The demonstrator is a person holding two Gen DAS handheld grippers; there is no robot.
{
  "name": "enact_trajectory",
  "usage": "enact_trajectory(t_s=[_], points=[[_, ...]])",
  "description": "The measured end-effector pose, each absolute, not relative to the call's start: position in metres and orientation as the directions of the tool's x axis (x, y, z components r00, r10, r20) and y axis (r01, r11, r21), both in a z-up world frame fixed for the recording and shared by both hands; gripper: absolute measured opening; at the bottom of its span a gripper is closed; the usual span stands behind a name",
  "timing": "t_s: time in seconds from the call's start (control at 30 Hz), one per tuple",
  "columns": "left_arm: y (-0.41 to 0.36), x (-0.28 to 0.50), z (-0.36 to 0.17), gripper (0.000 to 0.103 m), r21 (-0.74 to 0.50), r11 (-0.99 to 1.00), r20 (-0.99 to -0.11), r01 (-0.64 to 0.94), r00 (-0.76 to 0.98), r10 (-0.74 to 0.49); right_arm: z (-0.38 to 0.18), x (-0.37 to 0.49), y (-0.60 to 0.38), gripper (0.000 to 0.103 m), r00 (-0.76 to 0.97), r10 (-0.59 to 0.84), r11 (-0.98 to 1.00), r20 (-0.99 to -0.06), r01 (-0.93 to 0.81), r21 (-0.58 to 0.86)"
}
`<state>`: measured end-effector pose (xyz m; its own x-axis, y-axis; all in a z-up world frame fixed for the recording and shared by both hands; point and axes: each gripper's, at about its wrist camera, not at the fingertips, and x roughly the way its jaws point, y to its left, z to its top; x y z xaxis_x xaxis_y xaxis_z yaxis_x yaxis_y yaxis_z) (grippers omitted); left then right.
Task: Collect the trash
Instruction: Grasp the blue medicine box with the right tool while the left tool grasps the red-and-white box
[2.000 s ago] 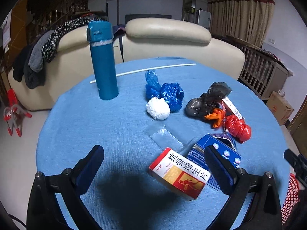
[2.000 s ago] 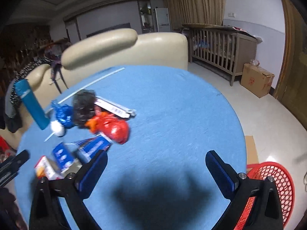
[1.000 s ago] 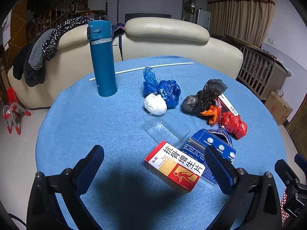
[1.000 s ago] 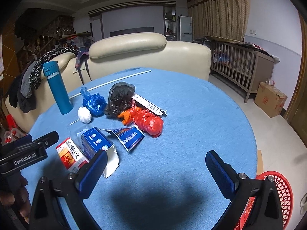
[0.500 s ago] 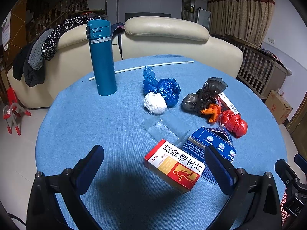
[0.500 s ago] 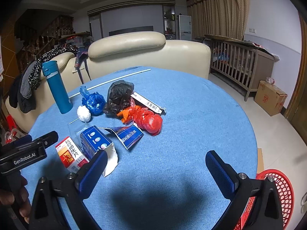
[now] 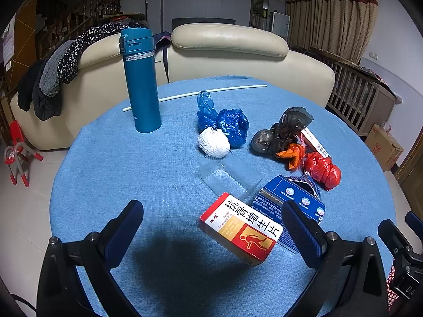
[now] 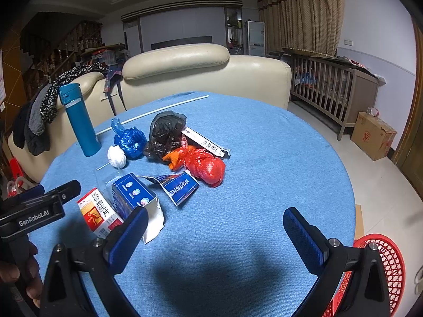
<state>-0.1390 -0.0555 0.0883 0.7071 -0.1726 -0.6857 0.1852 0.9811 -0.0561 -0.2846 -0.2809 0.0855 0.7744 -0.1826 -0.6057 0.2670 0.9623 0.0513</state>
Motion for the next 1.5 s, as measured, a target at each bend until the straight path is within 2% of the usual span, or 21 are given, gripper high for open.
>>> enact_trajectory(t_s=[0.27,0.6,0.7,0.8,0.87,1.0,1.07,1.2,1.5], points=[[-0.039,-0.138,0.086,0.103,-0.074,0.987,-0.685,0.143,0.712,-0.155,0.083,-0.283,-0.282,0.103,0.774,-0.142,0.968,-0.617,0.240,0.078],[0.008,-0.134,0.066,0.103,-0.079,0.996,-0.726,0.041,0.683,-0.086,0.063,-0.242,-0.258,0.103,0.728,0.183,0.976,-0.661,-0.056,0.209],[0.015,-0.135,0.063,0.103,-0.085,0.996,-0.731,0.032,0.677,-0.084,0.060,-0.219,-0.253,0.102,0.706,0.223,0.972,-0.672,-0.107,0.211],[0.019,-0.135,0.061,0.103,-0.095,0.995,-0.738,0.023,0.670,-0.086,0.052,-0.199,-0.248,0.090,0.664,0.259,0.965,-0.701,-0.153,0.212],[0.021,-0.135,0.060,0.103,-0.102,0.995,-0.737,0.023,0.670,-0.091,0.043,-0.187,-0.247,0.077,0.637,0.257,0.966,-0.726,-0.156,0.205],[0.020,-0.135,0.059,0.103,-0.115,0.993,-0.737,0.035,0.667,-0.109,0.028,-0.173,-0.243,0.072,0.601,0.297,0.955,-0.742,-0.191,0.227],[0.017,-0.135,0.059,0.103,-0.119,0.992,-0.737,0.045,0.665,-0.119,0.019,-0.167,-0.241,0.052,0.565,0.322,0.947,-0.760,-0.196,0.255],[0.009,-0.136,0.061,0.103,-0.121,0.991,-0.738,0.064,0.661,-0.133,0.021,-0.170,-0.245,0.048,0.573,0.362,0.931,-0.735,-0.189,0.312],[-0.038,-0.140,0.075,0.103,-0.137,0.982,-0.731,0.132,0.656,-0.190,0.043,-0.223,-0.284,0.046,0.679,0.284,0.936,-0.677,-0.043,0.350]])
